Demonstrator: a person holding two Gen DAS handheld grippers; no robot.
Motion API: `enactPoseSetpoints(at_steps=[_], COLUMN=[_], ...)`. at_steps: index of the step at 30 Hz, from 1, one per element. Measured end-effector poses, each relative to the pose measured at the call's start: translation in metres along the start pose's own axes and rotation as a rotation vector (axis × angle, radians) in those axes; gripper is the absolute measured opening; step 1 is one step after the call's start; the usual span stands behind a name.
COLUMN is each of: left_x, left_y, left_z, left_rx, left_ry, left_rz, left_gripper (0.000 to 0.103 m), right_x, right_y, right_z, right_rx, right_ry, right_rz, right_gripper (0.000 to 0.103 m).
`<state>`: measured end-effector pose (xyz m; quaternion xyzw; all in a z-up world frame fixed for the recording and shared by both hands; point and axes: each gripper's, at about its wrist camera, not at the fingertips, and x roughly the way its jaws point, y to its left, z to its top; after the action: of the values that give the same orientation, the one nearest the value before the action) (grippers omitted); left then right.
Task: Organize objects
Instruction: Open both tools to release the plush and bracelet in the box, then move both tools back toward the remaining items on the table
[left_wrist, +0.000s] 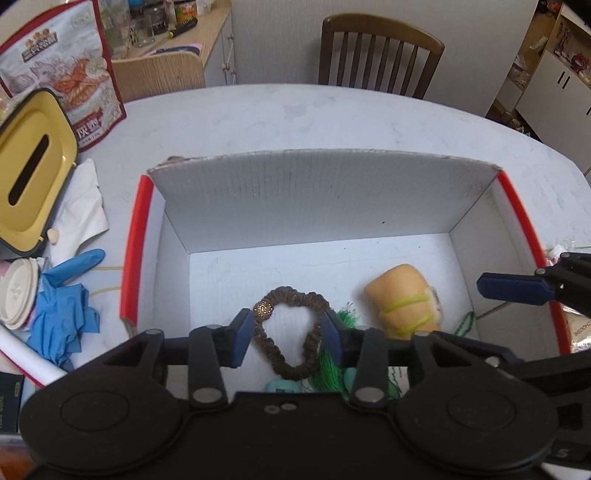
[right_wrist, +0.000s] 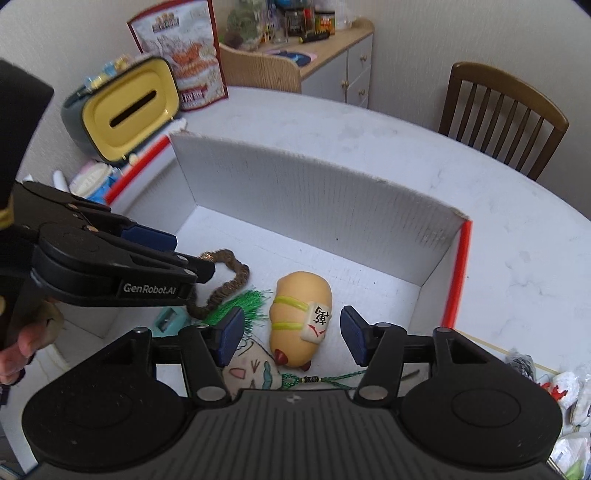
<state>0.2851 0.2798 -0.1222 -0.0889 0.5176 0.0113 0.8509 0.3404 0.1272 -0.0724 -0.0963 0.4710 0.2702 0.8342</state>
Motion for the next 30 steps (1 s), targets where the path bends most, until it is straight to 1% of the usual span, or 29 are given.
enactPoseSetpoints(at_steps=[1, 7, 16, 19, 21, 25, 27, 29, 30], left_x=[-0.003, -0.028, -0.07, -0.082, -0.09, -0.103, -0.108, -0.112, -0.115], left_y=[-0.001, -0.012, -0.034, -0.044, -0.051, -0.068, -0.076, -0.084, -0.089], left_z=[-0.001, -0.011, -0.024, -0.026, -0.029, -0.035, -0.039, -0.041, -0.043], left_rx=[-0.003, 0.009, 0.021, 0.029, 0.034, 0.05, 0.054, 0.058, 0.058], left_ry=[-0.006, -0.054, -0.133, -0.16, -0.177, -0.204, -0.217, -0.226, -0.23], left_rz=[-0.001, -0.012, -0.018, -0.013, -0.014, -0.014, -0.015, -0.018, -0.019], left_gripper=[0.043, 0.047, 0.055, 0.059, 0.063, 0.068, 0.073, 0.075, 0.076], right_x=[-0.005, -0.034, -0.081, -0.096, -0.106, -0.124, -0.132, -0.141, -0.146], right_y=[-0.001, -0.001, -0.005, -0.01, -0.015, -0.024, -0.029, -0.034, -0.037], right_z=[-0.001, -0.007, -0.028, -0.037, -0.044, -0.056, -0.062, -0.068, -0.071], right_rx=[0.002, 0.009, 0.018, 0.027, 0.033, 0.045, 0.047, 0.045, 0.046], right_ry=[-0.01, -0.067, -0.142, -0.162, -0.179, -0.208, -0.22, -0.233, -0.239], right_rz=[0.003, 0.02, 0.048, 0.059, 0.066, 0.077, 0.081, 0.083, 0.082], right_gripper=[0.059, 0.06, 0.063, 0.064, 0.066, 0.068, 0.068, 0.07, 0.072])
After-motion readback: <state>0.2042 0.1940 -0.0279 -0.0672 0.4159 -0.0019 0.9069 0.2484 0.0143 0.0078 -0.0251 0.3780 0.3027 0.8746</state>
